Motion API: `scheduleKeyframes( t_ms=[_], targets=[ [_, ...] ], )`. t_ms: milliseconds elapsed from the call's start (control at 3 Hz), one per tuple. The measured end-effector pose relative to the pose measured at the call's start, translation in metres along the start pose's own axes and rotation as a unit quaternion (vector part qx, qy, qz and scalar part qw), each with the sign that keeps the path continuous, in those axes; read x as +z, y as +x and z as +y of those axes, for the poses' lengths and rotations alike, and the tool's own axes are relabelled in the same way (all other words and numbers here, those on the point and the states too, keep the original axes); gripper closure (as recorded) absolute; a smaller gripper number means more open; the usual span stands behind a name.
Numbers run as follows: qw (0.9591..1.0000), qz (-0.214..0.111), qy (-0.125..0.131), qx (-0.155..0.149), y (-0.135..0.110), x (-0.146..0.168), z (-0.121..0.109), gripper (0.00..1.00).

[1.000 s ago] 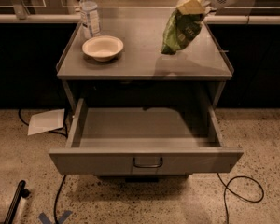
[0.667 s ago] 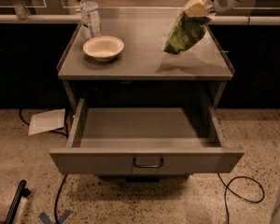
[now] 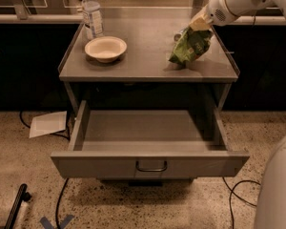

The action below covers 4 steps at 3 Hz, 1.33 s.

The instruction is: Pick green jalapeno chip bag from top drawer and place on counter

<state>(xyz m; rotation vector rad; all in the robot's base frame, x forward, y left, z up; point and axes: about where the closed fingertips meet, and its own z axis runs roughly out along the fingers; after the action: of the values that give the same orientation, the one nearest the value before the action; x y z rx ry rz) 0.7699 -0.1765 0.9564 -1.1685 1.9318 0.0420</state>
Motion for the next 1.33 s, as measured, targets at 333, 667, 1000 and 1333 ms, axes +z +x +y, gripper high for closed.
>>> scheduleKeyframes(
  t_ms=[333,667,1000,1333],
  targets=[
    [1.0000,0.000,0.000,0.000,0.0000,0.0000,0.0000,0.76],
    [1.0000,0.000,0.000,0.000,0.0000,0.0001,0.0000,0.53],
    [1.0000,0.000,0.000,0.000,0.0000,0.0001,0.0001,0.29],
    [1.0000,0.000,0.000,0.000,0.0000,0.0002,0.0001,0.06]
  ],
)
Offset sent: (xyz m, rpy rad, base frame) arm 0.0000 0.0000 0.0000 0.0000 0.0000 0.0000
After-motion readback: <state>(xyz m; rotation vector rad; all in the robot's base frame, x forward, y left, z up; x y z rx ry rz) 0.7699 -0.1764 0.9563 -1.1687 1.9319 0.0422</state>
